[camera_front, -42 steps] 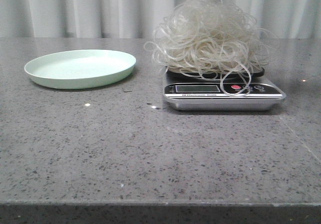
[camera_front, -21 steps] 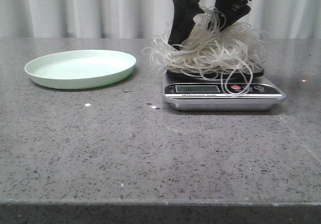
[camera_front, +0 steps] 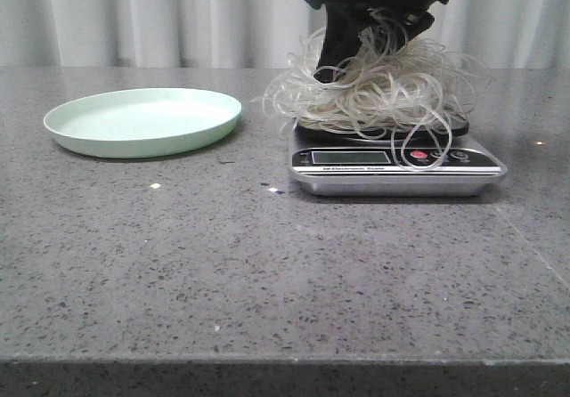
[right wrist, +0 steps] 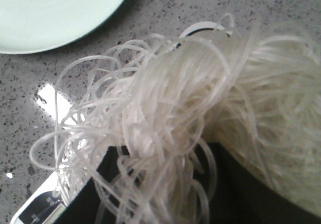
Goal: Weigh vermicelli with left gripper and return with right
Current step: 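Lower the right gripper onto the vermicelli on the scale and grasp it, then lift the vermicelli with the right gripper and carry it over the plate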
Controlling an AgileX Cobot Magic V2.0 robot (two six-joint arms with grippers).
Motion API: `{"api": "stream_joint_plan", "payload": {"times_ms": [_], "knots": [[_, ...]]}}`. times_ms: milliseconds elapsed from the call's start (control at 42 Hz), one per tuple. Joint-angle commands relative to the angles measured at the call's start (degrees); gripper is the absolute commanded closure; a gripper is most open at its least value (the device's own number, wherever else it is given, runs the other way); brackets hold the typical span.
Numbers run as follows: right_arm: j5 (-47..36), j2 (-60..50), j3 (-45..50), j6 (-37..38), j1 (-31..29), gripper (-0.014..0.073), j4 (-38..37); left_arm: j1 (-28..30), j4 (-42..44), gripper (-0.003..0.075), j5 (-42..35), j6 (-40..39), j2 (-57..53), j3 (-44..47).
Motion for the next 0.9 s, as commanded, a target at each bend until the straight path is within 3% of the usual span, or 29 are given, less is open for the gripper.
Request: {"api": "stream_joint_plan", "payload": {"times_ms": [0,499,880], "knots": [[3.51,-0.73,-1.21,-0.11,-0.29,0.0437,-1.55,0.12,0.27,0.0584,-4.76,-0.5,0.21,-1.63],[12.73,-0.73,-19.04,-0.11,-0.29,0.0442,-1.55,0.12,0.27,0.0584,-4.76,-0.5,0.21,-1.63],[14.52,-0.73,-32.45,-0.11,-0.29,0.0442,-0.21,0.12,0.27,0.0584,-4.76,-0.5,0.21,-1.63]]}}
